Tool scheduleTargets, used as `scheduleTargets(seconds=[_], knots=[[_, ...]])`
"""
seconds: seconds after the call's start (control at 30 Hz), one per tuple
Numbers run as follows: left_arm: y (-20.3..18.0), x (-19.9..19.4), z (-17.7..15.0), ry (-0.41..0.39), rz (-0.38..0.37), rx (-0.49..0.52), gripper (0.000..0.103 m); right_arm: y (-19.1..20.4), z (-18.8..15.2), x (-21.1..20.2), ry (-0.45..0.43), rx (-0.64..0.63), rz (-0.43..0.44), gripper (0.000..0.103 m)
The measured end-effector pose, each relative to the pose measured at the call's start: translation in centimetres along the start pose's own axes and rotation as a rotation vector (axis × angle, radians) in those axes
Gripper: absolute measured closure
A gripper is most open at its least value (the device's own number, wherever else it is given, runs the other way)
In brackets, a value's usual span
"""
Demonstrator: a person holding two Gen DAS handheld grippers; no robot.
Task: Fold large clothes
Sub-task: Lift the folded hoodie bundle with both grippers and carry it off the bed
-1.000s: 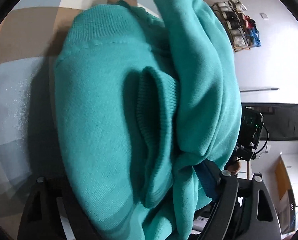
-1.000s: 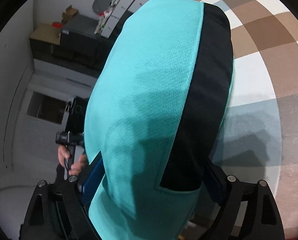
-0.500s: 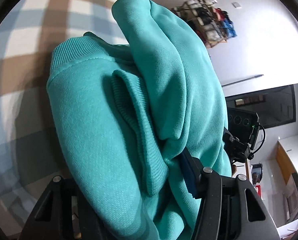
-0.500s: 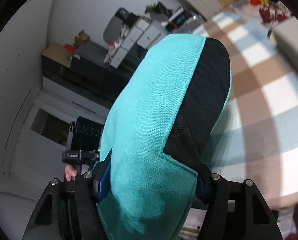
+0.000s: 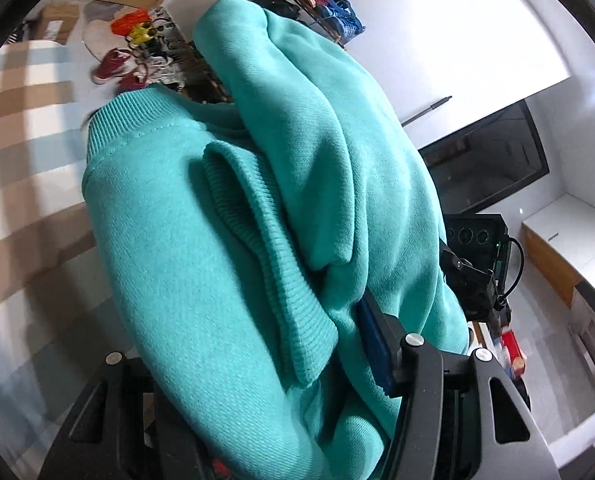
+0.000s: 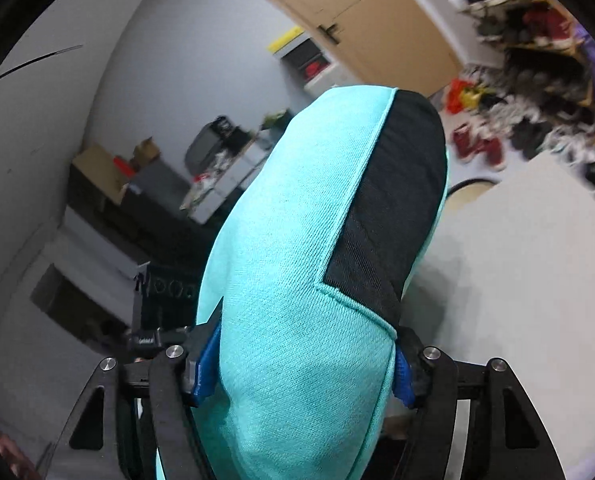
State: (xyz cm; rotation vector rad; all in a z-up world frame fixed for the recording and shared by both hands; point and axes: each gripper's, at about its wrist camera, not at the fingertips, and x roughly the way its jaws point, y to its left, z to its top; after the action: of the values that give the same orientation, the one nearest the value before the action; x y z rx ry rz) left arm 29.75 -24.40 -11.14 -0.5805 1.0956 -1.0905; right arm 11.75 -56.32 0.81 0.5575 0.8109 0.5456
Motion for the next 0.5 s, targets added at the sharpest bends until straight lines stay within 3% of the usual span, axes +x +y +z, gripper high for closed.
scheduleTargets(seconds=[0.1,0.17,0.23,0.27,0.3,0.33,0.4,0.47,0.5], knots=[[2.3,6.2,-1.1,-0.022,0.030,-0.027,0.050,-5.3,1.6,0.7,0.077,0.071,-0.090,0.031],[4.4,9.9,-2.2,0.008,0.080,-0.064,0.050,-9.5,2.1,2.1,0.155,0.119,-0.236,0.031],[6.6,13.6,-4.0,0.073,0.132,-0.102,0.052,-13.3,0.9,4.3,0.345,0.142,-0.408,0.030],[6.8,14.4,-4.6,0.081,0.161,-0.072,0.052,-13.9,0.1,5.0,0.412,0.112,-0.462,0.020],[6.6,14.5,-4.7,0.081,0.175,-0.036,0.051,-13.3,-0.1,5.1,0.433,0.050,-0.495,0.018],[6.4,14.0,-5.0,0.063,0.184,0.009,0.051,-11.7,-0.3,4.4,0.403,-0.064,-0.528,0.018],[6.4,12.6,-4.8,0.060,0.202,0.026,0.049,-9.3,-0.5,3.1,0.374,-0.169,-0.625,0.019],[6.6,11.1,-4.2,0.061,0.230,-0.007,0.049,-7.1,-1.1,1.2,0.316,-0.209,-0.715,0.019],[6.0,10.4,-3.6,0.032,0.259,0.008,0.049,-5.7,-1.7,-0.2,0.259,-0.204,-0.706,0.022]])
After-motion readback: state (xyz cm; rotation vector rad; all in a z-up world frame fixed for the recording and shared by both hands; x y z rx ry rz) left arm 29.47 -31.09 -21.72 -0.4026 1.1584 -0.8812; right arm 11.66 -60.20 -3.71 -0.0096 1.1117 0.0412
